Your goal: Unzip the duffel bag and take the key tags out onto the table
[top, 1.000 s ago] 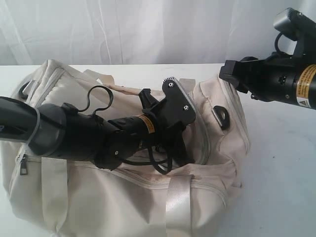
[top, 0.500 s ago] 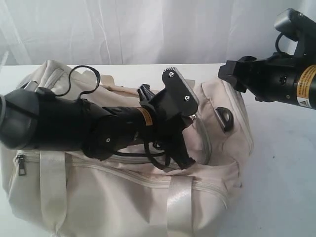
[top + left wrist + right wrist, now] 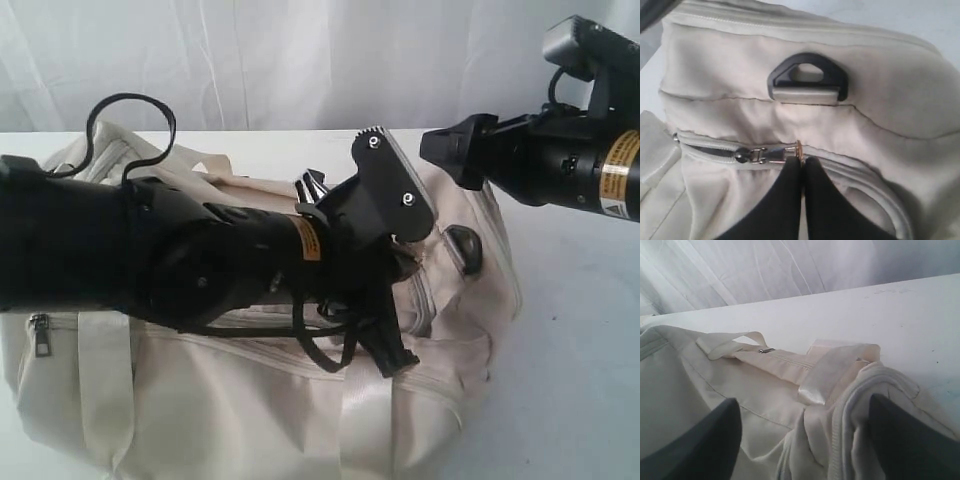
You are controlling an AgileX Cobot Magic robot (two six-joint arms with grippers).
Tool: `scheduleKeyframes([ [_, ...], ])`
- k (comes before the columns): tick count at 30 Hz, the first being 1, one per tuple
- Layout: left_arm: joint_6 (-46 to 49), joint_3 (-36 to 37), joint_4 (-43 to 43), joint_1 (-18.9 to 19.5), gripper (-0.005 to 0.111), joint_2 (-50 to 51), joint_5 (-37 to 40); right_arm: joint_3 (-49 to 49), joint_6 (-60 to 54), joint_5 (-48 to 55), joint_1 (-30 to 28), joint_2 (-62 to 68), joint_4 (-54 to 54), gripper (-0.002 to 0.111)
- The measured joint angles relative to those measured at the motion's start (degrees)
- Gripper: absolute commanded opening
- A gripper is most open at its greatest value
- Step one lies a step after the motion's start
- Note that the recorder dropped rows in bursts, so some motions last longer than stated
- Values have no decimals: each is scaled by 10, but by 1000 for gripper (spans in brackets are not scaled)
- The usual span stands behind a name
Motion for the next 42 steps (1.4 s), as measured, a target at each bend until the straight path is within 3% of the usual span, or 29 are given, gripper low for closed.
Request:
scheduleKeyframes([
  [5,-2,0,0,-32,0,-12,50,0,-2,0,0,18,-4,67],
  [10,-2,0,1,-34,0,-13,63,-3,8,-48,0,42,-10,67],
  [19,10,0,1,-34,0,-13,64,-28,15,-44,0,16,-56,67],
  [25,35,0,1,-35,0,-13,64,-70,-4,-13,0,-37,-215,67],
  [30,52,0,1,-35,0,-13,65,-73,-5,-4,0,-40,-263,67],
  [42,76,0,5,-35,0,-14,35,-72,154,-15,0,-5,-294,67],
])
